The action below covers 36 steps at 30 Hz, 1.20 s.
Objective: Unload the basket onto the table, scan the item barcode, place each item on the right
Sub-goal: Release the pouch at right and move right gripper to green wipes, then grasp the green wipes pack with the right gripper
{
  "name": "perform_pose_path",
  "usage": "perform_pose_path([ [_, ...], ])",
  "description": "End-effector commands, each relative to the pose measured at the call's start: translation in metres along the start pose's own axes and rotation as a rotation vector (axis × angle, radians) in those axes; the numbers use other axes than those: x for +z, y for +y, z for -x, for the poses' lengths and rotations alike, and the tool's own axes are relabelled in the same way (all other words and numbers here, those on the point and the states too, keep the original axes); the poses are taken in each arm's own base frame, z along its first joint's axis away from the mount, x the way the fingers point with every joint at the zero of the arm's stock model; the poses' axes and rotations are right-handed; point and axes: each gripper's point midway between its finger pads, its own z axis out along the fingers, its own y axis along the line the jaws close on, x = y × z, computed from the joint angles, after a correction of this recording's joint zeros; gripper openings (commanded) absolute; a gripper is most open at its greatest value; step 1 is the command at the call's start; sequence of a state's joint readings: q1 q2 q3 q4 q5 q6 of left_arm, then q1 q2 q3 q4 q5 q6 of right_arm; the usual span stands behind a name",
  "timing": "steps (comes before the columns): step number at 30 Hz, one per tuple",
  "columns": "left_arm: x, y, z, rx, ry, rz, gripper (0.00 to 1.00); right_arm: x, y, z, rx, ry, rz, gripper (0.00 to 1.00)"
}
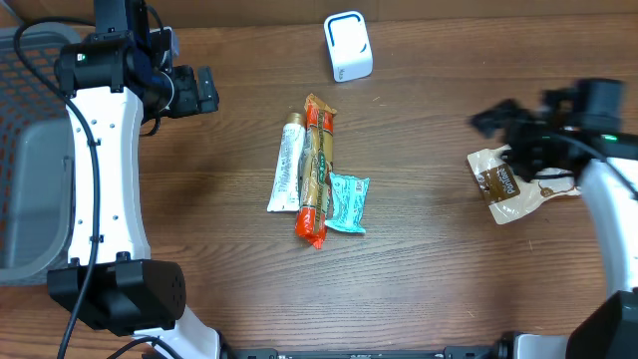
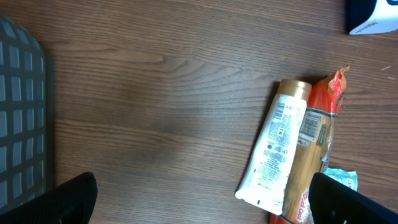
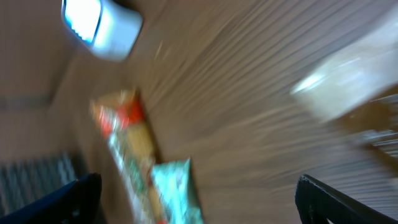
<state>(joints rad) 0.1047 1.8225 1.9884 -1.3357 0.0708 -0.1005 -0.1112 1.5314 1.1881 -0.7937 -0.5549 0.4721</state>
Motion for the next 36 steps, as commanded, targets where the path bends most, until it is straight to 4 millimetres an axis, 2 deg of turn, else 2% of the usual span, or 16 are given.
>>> perform_pose_path([
  [1, -0.004, -0.004, 0.003, 0.023, -0.016, -0.005, 0.99, 0.039, 0.028, -0.048, -0.045, 0.166, 0.035, 0.95],
  [2, -0.004, -0.004, 0.003, 0.023, -0.016, -0.005, 1.00, 0.051, 0.036, -0.062, -0.068, 0.200, 0.038, 0.91],
  [3, -0.004, -0.004, 0.003, 0.023, -0.016, -0.005, 0.99, 0.063, 0.043, -0.074, -0.088, 0.227, 0.037, 0.79],
  [4, -0.004, -0.004, 0.003, 0.023, -0.016, -0.005, 1.00, 0.079, 0.049, -0.088, -0.100, 0.250, 0.022, 0.60],
  [6, -0.004, -0.004, 0.003, 0.023, -0.016, -0.005, 1.00, 0.103, 0.056, -0.106, -0.096, 0.267, -0.007, 0.35],
  [7, -0.004, -0.004, 0.003, 0.023, -0.016, -0.005, 0.99, 0.114, 0.061, -0.117, -0.097, 0.284, -0.010, 0.27],
  [10, -0.004, -0.004, 0.003, 0.023, -0.016, -0.005, 0.99, 0.142, 0.073, -0.141, -0.095, 0.323, 0.005, 0.20],
  [13, -0.004, -0.004, 0.003, 0.023, -0.016, -0.005, 1.00, 0.164, 0.079, -0.162, -0.097, 0.357, 0.009, 0.18],
  [16, -0.004, -0.004, 0.003, 0.023, -0.016, -0.005, 1.00, 0.175, 0.075, -0.181, -0.109, 0.396, -0.017, 0.18],
  [19, -0.004, -0.004, 0.003, 0.023, -0.016, -0.005, 1.00, 0.177, 0.066, -0.194, -0.109, 0.426, -0.063, 0.18],
  [24, -0.004, -0.004, 0.003, 0.024, -0.019, -0.005, 1.00, 0.170, 0.045, -0.203, -0.112, 0.462, -0.154, 0.18],
  [27, -0.004, -0.004, 0.003, 0.025, -0.019, -0.005, 1.00, 0.164, 0.032, -0.209, -0.164, 0.499, -0.192, 0.23],
  [31, -0.004, -0.004, 0.003, 0.025, -0.019, -0.005, 1.00, 0.155, 0.011, -0.203, -0.202, 0.512, -0.265, 0.32],
  [33, -0.004, -0.004, 0.003, 0.025, -0.019, -0.005, 1.00, 0.149, -0.002, -0.191, -0.198, 0.499, -0.314, 0.36],
  [36, -0.004, -0.004, 0.003, 0.024, -0.019, -0.005, 1.00, 0.140, -0.008, -0.166, -0.196, 0.482, -0.318, 0.41],
])
